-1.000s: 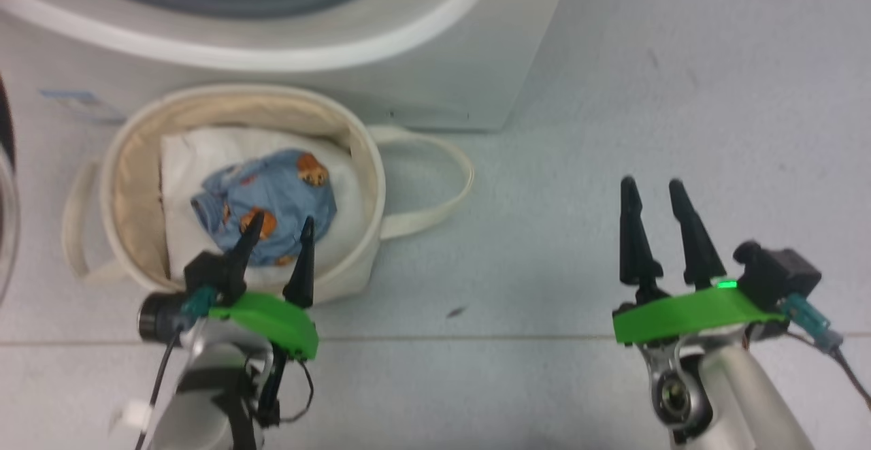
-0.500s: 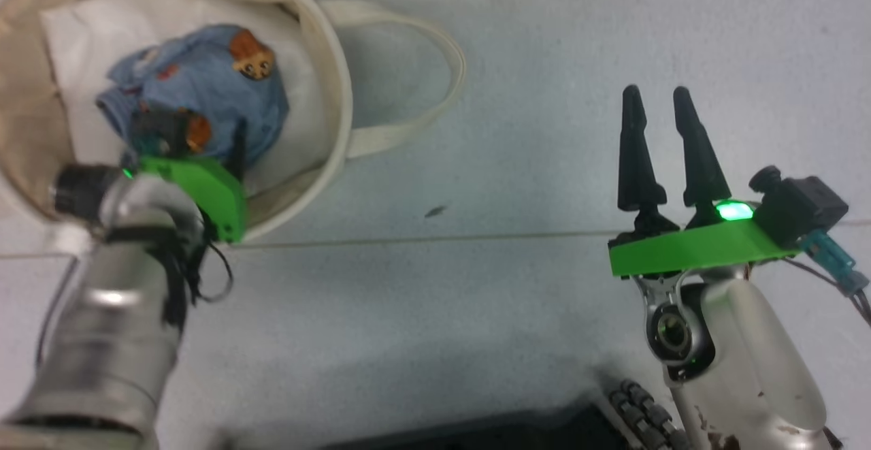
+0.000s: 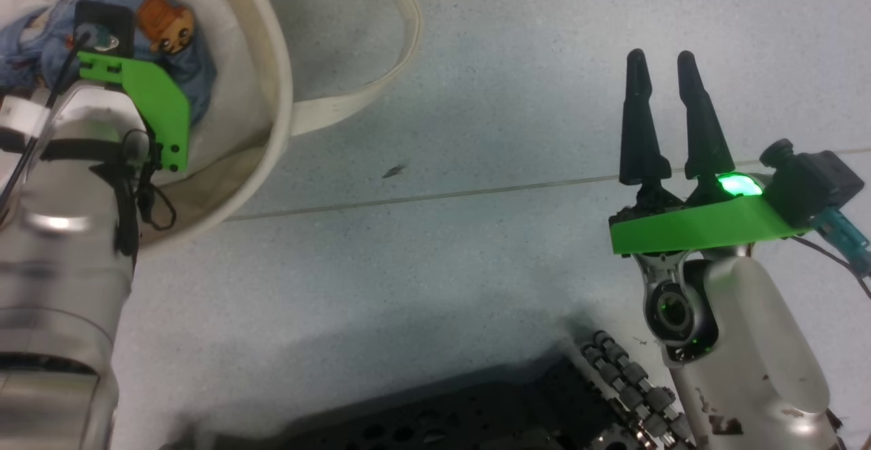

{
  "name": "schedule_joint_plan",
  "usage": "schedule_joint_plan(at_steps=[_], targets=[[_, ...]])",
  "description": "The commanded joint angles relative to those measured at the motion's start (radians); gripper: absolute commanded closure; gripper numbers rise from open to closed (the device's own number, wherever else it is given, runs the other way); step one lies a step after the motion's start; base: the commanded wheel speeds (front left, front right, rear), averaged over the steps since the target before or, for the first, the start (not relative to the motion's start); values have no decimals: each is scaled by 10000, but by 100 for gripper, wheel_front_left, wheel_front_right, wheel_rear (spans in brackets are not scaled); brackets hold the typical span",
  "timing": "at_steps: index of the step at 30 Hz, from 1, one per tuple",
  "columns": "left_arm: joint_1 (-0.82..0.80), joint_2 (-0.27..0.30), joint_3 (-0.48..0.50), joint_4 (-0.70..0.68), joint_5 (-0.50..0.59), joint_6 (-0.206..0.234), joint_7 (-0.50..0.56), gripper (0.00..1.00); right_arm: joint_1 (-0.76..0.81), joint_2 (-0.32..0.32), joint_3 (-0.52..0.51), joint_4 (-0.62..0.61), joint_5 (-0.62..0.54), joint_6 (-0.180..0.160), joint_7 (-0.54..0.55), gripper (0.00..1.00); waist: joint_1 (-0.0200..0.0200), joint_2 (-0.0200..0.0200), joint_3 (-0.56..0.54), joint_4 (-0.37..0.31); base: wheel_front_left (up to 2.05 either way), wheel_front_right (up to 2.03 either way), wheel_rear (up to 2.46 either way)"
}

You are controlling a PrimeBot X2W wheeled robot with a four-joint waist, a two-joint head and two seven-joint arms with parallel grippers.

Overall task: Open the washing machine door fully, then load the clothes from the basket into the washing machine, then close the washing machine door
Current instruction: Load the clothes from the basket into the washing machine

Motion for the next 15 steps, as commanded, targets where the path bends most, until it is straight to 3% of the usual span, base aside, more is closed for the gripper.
schedule_joint_plan(at_steps=[1,8,9,12,15], targets=[[16,478,-11,-72,164,216,313,0,238,30,273,-329,-196,2,-122,0,-1,1,128,-99,0,0,0],[-116,471,-278,-57,317,736,966,2,205,30,261,-405,-222,2,-122,0,-1,1,266,-79,0,0,0],[-113,437,-240,-56,247,743,925,100,197,30,262,-403,-240,2,-122,0,-1,1,262,-55,0,0,0],[0,392,-208,-55,130,796,682,100,181,30,259,-385,-295,2,-122,0,-1,1,133,34,0,0,0],[185,492,-268,-54,167,1140,232,100,160,30,268,-348,-389,2,-122,0,-1,1,-110,107,0,0,0]])
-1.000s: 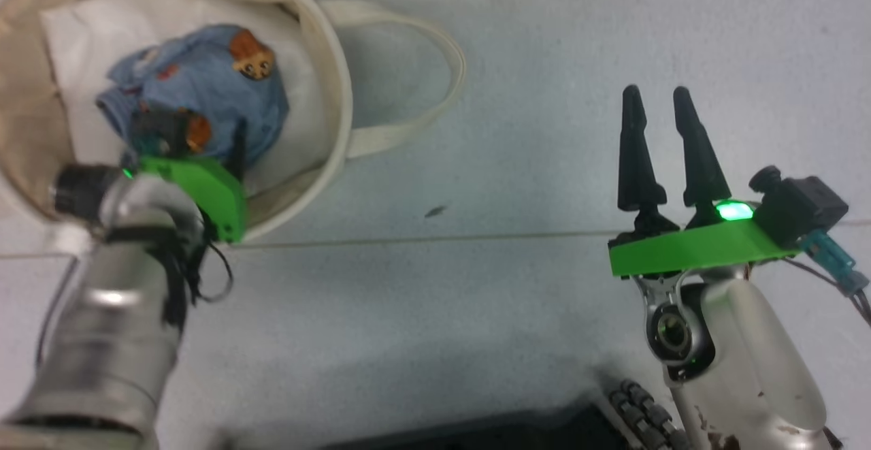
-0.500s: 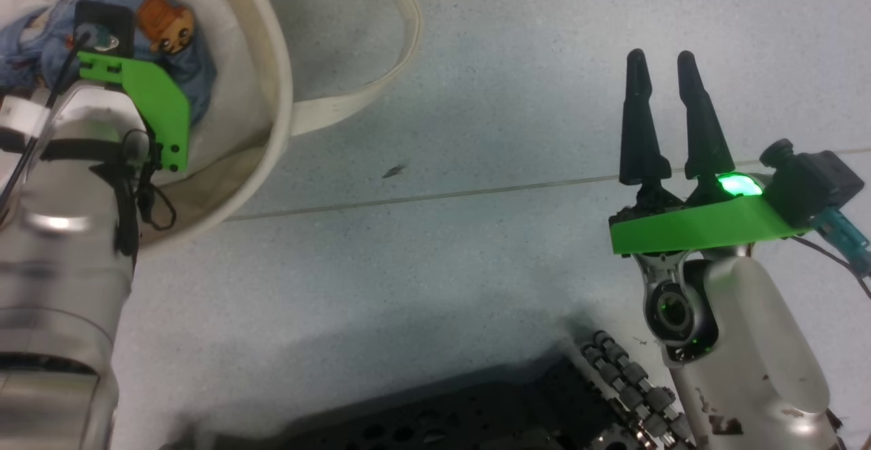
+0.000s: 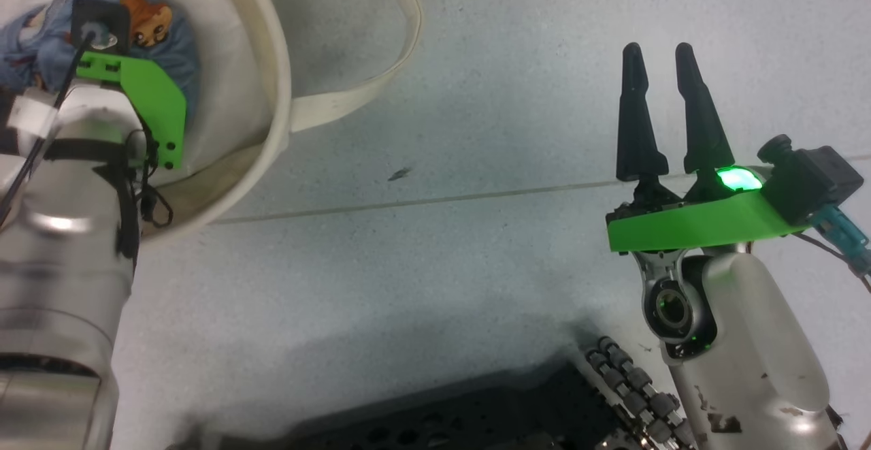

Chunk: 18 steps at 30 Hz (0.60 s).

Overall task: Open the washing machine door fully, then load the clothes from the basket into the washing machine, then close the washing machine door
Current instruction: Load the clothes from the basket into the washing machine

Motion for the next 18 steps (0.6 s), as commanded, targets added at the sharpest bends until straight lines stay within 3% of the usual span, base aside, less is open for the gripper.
schedule_joint_plan(at_steps=[1,8,9,12,18], targets=[[440,468,81,-85,-8,271,-299,100,252,28,174,-233,-132,2,-122,0,0,1,-263,88,0,0,0],[962,308,443,-137,-556,305,-2194,100,436,28,125,-71,-293,2,-122,0,0,1,-1299,297,0,0,0],[1185,193,681,-246,-892,64,-3120,100,536,28,81,15,-329,2,-122,0,0,1,-1728,381,0,0,0],[1577,79,1022,-628,-1349,-280,-3732,100,685,28,31,131,-351,2,-122,0,0,1,-2375,534,0,0,0],[3218,-24,1879,-4101,-1848,-653,-3803,100,940,28,105,321,-328,2,-122,0,0,1,-3609,794,0,0,0]])
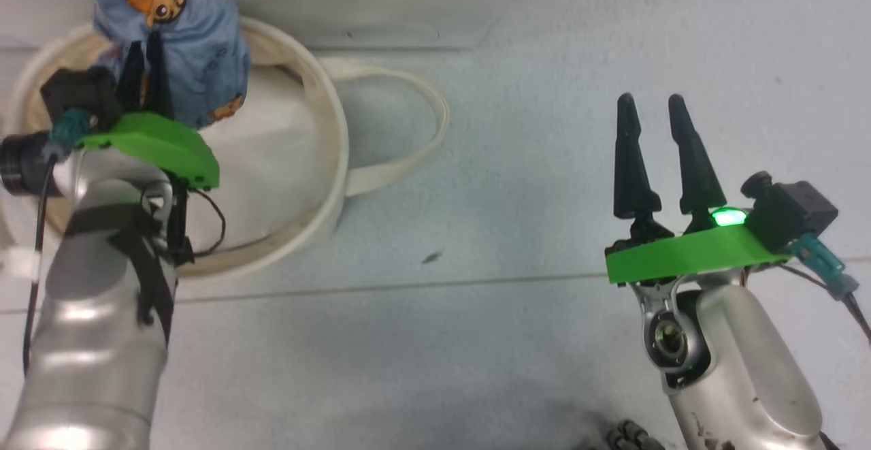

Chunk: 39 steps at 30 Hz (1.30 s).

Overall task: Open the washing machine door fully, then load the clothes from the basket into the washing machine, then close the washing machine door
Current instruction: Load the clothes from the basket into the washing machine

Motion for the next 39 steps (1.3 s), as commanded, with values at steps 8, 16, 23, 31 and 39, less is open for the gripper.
schedule_joint_plan(at_steps=[8,16,23,31,39], targets=[[3091,-344,1260,-4486,400,-620,-116,100,908,30,215,-138,446,2,-122,0,2,0,-2236,399,0,0,0],[5275,-996,2016,-7387,617,-1305,-117,100,1490,30,116,83,682,2,-122,0,2,0,-3543,618,0,0,0],[6582,-1072,1909,-8094,166,-1170,-117,100,1915,30,64,61,781,2,-122,0,2,0,-4309,713,0,0,0],[7238,-1075,1625,-8324,322,-1160,-118,100,2179,30,331,144,834,2,-122,0,2,0,-4733,732,0,0,0],[6908,-1076,1531,-8272,562,-1180,-118,100,2048,30,443,93,890,2,-122,0,2,0,-4556,416,0,0,0]])
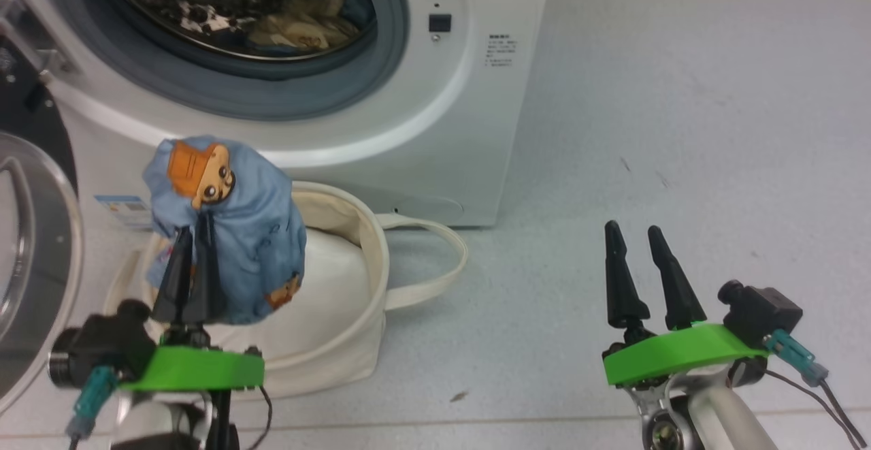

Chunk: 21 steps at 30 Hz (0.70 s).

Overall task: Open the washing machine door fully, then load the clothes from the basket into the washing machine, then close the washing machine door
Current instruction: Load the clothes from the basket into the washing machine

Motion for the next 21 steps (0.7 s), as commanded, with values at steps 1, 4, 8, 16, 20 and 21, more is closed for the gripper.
schedule_joint_plan(at_steps=[1,4,8,16,20,21], targets=[[-622,117,361,-311,132,-69,-47,100,-288,26,250,-366,41,2,-122,0,0,-1,195,-133,0,0,0],[-1273,117,612,-186,393,-224,-47,100,-423,26,358,-387,43,2,-122,0,0,-1,605,-306,0,0,0],[-2464,224,927,193,693,-460,-47,100,-699,26,596,-471,-24,2,-122,0,0,-1,1406,-519,0,0,0],[-5359,752,1843,1495,597,-783,-47,100,-1358,26,554,-803,34,2,-122,0,0,-1,3354,-1009,0,0,0],[-6782,1051,2014,2099,672,-896,-47,100,-1720,26,620,-922,90,2,-122,0,0,-1,4271,-1271,0,0,0],[-7123,1098,2098,2352,559,-947,-47,100,-1810,26,660,-941,125,2,-122,0,0,-1,4461,-1361,0,0,0]])
